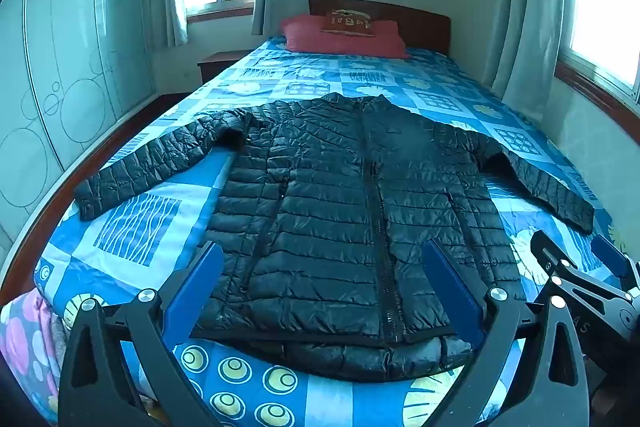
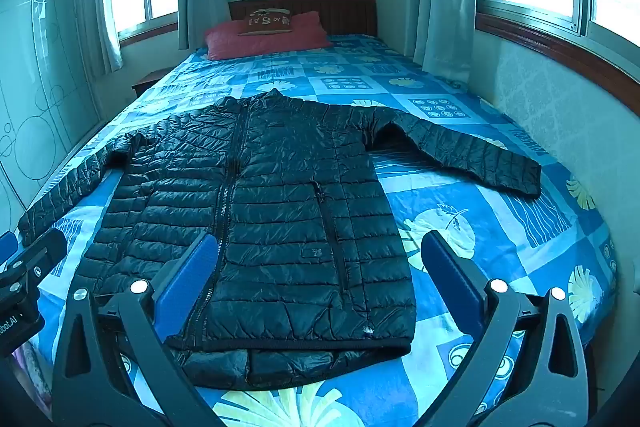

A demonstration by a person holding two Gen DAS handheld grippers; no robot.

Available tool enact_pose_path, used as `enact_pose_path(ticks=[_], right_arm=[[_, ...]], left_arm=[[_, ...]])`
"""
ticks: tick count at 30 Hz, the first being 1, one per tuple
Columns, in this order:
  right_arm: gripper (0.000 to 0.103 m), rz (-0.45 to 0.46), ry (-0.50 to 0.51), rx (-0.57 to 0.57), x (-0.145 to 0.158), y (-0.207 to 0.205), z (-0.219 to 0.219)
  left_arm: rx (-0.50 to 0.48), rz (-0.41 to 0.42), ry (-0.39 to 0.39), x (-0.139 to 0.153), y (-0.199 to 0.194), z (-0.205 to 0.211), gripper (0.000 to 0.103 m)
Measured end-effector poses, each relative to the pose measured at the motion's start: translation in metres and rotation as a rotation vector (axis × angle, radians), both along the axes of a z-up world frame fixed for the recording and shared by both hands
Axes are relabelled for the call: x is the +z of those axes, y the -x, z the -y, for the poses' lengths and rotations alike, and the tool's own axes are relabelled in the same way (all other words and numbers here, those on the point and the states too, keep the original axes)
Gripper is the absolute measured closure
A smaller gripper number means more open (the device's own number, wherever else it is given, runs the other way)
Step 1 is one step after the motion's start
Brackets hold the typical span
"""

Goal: Fold large clothes

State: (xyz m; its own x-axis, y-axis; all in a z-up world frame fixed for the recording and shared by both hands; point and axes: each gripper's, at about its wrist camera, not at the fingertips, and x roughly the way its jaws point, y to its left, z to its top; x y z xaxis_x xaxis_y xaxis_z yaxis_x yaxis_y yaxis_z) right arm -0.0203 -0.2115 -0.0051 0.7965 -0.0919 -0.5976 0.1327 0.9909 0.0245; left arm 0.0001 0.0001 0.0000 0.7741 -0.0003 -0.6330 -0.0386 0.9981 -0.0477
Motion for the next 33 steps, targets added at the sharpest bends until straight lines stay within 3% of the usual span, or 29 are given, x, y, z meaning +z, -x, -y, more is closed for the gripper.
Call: enact_pose_path(ticks=[33], right_arm=[[0.002, -0.005, 0.013, 0.001, -0.002, 0.0008, -0.0048]], left_arm=[[-0.003, -0.008, 0.004, -0.0039, 0.0028, -0.0036, 0.005]])
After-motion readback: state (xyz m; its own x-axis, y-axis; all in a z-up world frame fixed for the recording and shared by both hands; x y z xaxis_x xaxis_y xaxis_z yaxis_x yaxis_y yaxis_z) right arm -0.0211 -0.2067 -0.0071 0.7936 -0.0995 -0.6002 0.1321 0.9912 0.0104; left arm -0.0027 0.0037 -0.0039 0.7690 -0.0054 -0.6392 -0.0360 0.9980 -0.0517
